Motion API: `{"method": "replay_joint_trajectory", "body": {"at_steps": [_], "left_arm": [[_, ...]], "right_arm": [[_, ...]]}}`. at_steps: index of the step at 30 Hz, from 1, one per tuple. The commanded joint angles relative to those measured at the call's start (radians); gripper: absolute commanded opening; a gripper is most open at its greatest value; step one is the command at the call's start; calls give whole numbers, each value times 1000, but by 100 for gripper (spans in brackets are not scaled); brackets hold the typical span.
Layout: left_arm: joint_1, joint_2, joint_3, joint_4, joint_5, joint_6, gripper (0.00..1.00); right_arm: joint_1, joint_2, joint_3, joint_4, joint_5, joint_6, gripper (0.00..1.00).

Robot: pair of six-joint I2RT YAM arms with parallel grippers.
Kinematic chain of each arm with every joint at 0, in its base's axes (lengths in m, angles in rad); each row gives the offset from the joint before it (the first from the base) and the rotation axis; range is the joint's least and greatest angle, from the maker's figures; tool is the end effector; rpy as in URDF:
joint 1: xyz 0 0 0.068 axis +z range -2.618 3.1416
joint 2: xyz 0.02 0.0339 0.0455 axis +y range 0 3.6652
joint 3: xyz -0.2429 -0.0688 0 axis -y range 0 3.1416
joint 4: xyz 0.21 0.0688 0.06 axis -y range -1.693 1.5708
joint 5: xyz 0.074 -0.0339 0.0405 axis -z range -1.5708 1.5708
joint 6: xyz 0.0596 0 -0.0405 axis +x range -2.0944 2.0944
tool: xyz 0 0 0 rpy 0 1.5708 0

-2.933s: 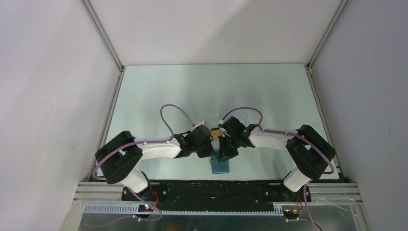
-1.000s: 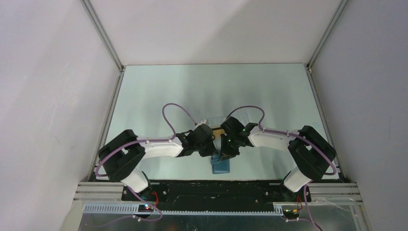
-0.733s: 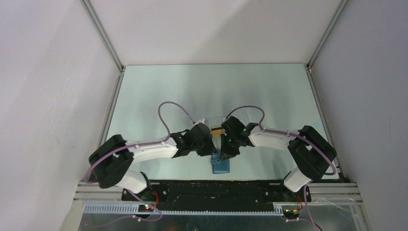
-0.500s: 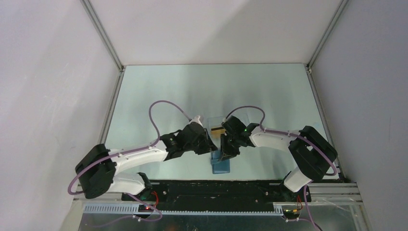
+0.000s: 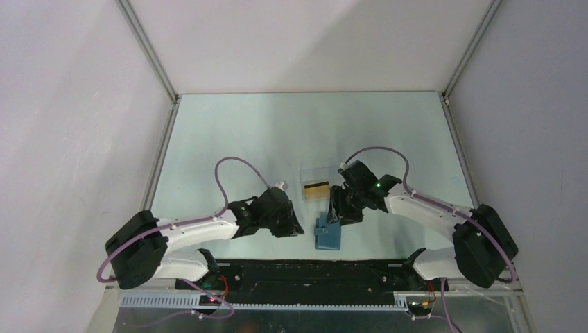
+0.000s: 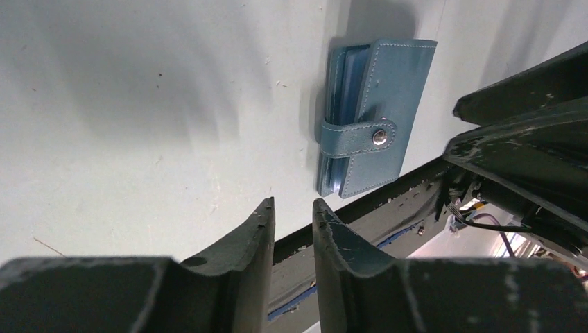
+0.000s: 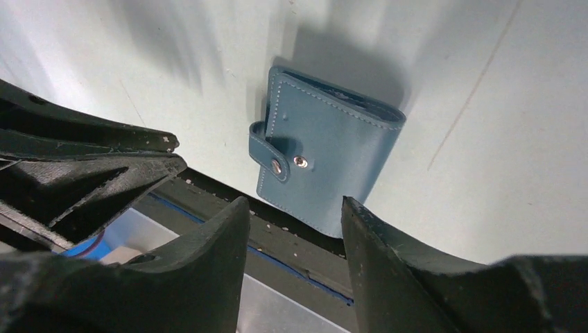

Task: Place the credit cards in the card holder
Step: Close the card holder at the center of the board.

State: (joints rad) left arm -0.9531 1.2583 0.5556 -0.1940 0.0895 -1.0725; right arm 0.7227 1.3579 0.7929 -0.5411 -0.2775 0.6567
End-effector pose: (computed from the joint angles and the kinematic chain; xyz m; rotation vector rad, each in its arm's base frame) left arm 0.1275 -0.1886 0.1505 -0.1199 2.7229 -0.8747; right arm 0.1670 0.1690 0.1718 -0.1892 2.8605 0.7401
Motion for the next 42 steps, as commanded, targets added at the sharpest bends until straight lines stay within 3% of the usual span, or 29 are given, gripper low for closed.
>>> {"method": "replay_joint_trajectory", "body": {"at_steps": [1, 6, 12, 26, 42], "left_arm": [[-1, 4, 34, 35, 40, -4, 33], [-2, 60, 34, 139, 82, -22, 33], [-13, 145, 63, 219, 111, -25, 24], [-29, 268, 124, 244, 142, -10, 16], [-35, 309, 149, 251, 137, -12, 11]], "right_arm": [[-30, -59, 23, -71, 10, -24, 56], [-54, -52, 22, -104, 15, -50, 52], [-72, -10, -26, -48, -43, -52, 46], [-95, 116, -84, 161, -226, -34, 42], [-98, 198, -128, 238, -244, -28, 38]]}}
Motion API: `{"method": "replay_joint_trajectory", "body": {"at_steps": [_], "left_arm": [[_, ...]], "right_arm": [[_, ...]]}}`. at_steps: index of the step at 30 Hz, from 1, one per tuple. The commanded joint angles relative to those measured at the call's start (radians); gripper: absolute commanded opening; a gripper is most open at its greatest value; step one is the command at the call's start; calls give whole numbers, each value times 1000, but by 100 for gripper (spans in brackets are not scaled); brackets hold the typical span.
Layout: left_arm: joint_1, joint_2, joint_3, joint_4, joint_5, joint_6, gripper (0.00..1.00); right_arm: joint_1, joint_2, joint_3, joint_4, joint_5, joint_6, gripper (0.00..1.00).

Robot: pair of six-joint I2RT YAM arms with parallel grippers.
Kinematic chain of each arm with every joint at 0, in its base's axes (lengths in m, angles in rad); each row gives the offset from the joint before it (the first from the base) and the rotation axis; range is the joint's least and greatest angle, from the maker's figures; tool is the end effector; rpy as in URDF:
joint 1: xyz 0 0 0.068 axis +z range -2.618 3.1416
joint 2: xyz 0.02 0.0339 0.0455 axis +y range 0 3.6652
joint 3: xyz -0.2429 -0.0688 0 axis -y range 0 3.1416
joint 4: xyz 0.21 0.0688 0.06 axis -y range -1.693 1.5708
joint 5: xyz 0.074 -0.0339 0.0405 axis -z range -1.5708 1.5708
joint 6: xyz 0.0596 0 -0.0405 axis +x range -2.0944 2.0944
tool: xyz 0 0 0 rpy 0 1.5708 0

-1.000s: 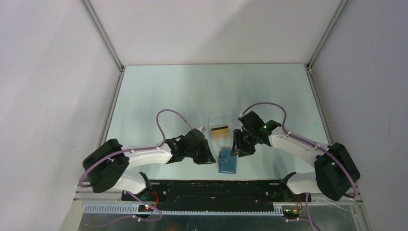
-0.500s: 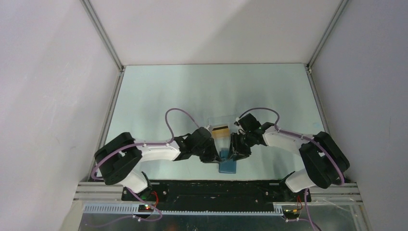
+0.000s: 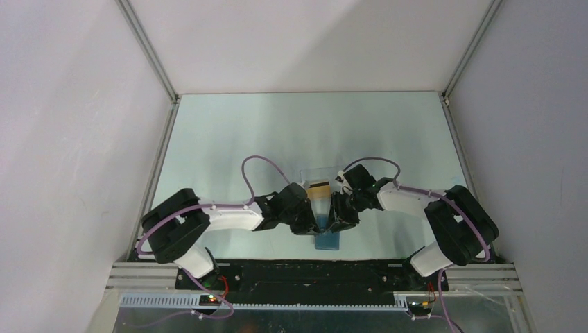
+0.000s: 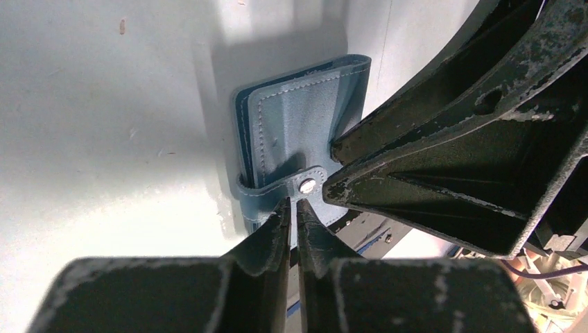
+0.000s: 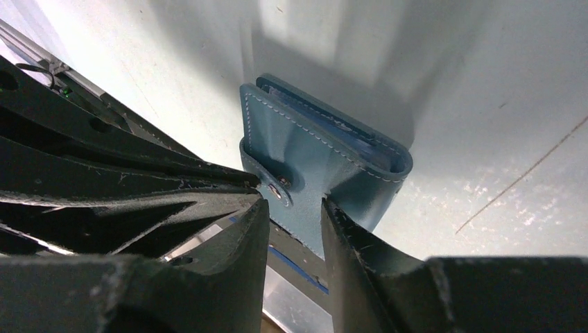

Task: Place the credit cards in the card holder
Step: Close the card holder at the center of the board.

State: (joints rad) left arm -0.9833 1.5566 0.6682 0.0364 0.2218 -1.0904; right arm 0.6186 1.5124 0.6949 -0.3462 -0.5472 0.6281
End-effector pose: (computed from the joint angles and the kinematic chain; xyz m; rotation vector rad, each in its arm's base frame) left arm 0.1457 -0.2425 0.1318 -0.0325 2.7707 -1.0523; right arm 0.1797 0.1660 0.1292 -0.1572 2.9564 1.0296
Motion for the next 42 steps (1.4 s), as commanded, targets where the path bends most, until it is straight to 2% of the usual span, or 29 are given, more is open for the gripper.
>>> {"method": "replay_joint_trajectory", "body": {"at_steps": [1, 7, 11, 23, 31, 42], "left_arm": [[-6, 12, 36, 20, 5, 7, 11], [-7, 19, 30, 19, -2, 2, 8], [-8, 15, 25, 19, -10, 0, 8], [-4, 26, -4, 18, -53, -59, 8], [6, 32, -33, -25, -75, -126, 0], [19, 63, -7, -74, -83, -173, 0]], "right_arm": [[7, 46, -31, 44, 29, 1, 37], [9, 68, -32, 52, 50, 0, 23], [19, 86, -31, 49, 72, -3, 20], [46, 103, -32, 34, 102, -4, 19], [60, 98, -31, 26, 114, -4, 19], [80, 100, -31, 19, 136, -5, 19]]}}
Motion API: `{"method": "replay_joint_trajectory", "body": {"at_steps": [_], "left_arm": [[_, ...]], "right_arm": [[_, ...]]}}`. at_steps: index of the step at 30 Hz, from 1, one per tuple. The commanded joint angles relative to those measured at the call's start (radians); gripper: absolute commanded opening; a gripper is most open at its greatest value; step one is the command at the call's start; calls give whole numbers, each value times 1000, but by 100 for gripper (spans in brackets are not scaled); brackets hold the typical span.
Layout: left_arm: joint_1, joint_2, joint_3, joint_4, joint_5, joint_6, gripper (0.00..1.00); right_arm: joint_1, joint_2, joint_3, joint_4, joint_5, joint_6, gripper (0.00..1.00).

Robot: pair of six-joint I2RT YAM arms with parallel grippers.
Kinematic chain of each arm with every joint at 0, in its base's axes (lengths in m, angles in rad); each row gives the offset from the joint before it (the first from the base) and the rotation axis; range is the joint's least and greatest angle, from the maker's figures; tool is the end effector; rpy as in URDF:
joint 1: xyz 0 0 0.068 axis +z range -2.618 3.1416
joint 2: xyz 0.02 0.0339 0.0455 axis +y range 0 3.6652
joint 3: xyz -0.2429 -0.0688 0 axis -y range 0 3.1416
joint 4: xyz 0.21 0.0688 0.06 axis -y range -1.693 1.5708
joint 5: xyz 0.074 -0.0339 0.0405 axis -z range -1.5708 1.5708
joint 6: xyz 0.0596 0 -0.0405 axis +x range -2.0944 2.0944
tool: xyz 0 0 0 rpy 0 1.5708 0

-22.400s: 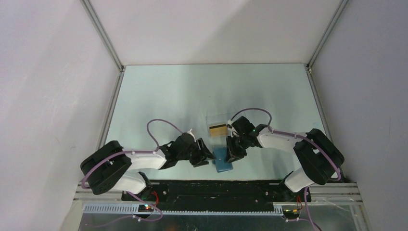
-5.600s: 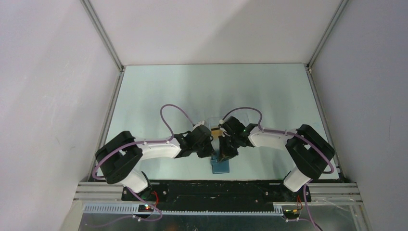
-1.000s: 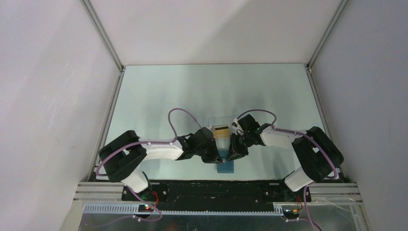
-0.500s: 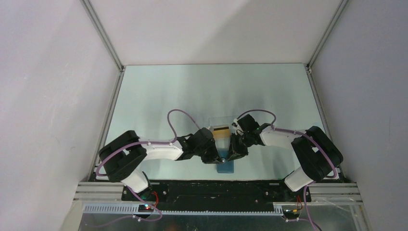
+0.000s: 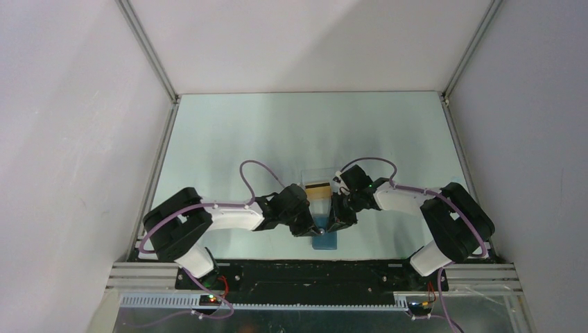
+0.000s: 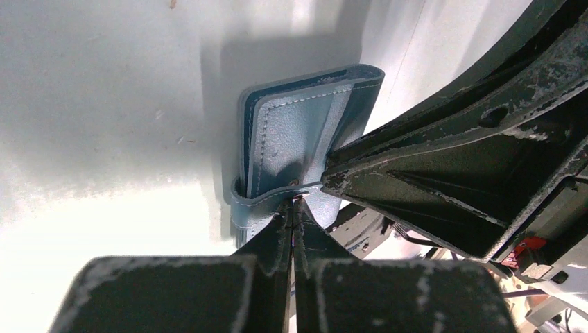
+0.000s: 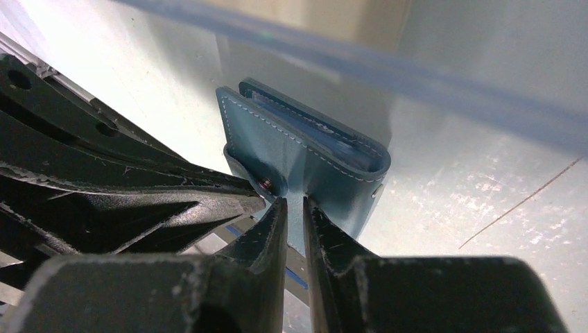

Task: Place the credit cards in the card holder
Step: Close the card holder at the center of the board.

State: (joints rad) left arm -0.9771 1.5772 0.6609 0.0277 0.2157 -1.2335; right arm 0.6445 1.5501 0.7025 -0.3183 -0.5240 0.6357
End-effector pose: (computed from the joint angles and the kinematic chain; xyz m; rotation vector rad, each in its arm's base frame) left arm 0.1463 -0.2395 0.1237 -0.2547 2.8290 -1.0383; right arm 0.1807 0.1731 0.1232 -0.1762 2.9637 1.0010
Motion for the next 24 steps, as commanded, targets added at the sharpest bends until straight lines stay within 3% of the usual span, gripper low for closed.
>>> {"method": "replay_joint_trajectory", "body": {"at_steps": [1, 17, 24], "left_arm": [[18, 45, -1, -67, -75, -34, 0], [32, 179, -4, -112, -55, -108, 0], [37, 98, 1, -44, -49, -29, 0]], "right_arm": [[56, 64, -38, -9, 113, -13, 19], [82, 84, -38, -4, 119, -10, 19], [83, 50, -39, -12, 116, -5, 19]]}}
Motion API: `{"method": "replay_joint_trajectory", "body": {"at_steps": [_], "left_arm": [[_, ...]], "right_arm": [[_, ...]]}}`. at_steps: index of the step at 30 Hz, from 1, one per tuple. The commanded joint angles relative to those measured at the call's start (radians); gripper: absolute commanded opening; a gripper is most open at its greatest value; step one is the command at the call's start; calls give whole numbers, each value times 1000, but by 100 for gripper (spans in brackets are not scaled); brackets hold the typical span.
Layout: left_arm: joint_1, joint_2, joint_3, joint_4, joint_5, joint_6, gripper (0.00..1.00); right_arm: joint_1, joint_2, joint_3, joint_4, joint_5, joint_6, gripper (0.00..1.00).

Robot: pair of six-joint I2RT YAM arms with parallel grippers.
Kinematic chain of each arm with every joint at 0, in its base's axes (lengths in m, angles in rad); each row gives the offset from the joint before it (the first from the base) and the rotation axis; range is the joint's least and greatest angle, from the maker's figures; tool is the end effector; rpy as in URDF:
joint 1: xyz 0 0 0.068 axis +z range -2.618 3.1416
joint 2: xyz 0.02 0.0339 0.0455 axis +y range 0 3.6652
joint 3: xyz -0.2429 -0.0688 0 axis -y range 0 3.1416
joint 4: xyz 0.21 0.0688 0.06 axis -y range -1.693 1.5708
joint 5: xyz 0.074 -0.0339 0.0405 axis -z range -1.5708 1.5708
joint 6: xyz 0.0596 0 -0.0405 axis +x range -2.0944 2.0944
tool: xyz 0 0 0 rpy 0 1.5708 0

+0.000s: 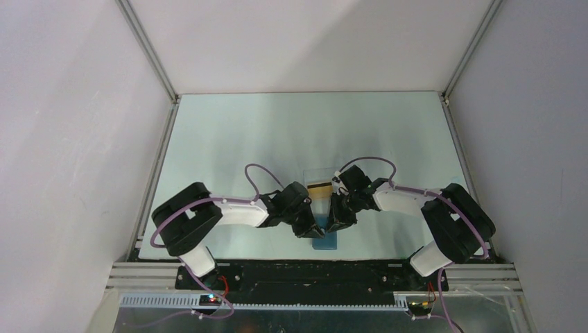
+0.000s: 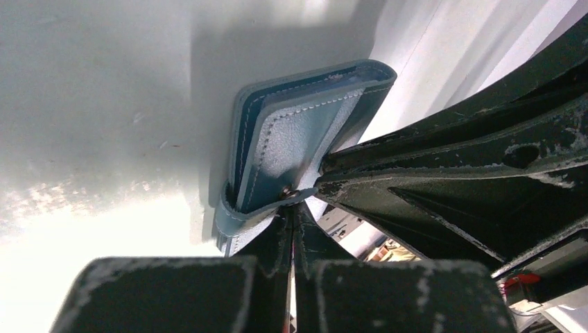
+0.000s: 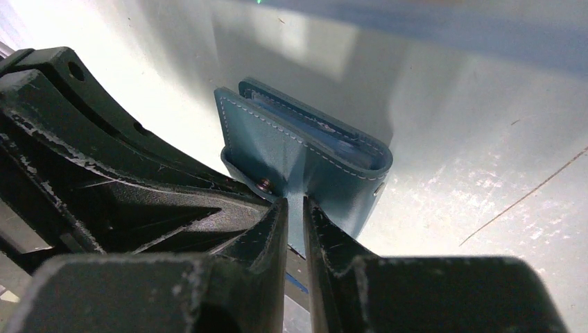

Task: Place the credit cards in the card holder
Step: Close the card holder at the center of the board.

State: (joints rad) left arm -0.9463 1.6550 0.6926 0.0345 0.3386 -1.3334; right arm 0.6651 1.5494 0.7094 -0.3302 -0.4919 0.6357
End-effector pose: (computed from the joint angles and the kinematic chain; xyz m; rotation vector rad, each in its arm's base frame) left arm 0.1522 -0.2450 0.1133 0.3972 -2.8876 1.0882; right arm 0.1785 0.1758 0.1235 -0.1949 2.9664 0.9581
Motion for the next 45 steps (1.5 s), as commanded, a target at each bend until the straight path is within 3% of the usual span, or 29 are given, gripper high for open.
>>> {"method": "replay_joint_trajectory", "body": {"at_steps": [1, 12, 31, 45], "left_arm": [[5, -9, -27, -49, -178, 90, 0], [8, -219, -24, -40, -173, 184, 2], [-2, -105, 28, -66, -131, 235, 0], [-5, -206, 18, -74, -192, 241, 4]], "right_arm": [[62, 43, -45, -3, 83, -1, 19], [47, -13, -45, 4, 49, 15, 19], [30, -60, -45, 6, 21, 36, 18], [31, -110, -22, -21, 14, 41, 20]]}}
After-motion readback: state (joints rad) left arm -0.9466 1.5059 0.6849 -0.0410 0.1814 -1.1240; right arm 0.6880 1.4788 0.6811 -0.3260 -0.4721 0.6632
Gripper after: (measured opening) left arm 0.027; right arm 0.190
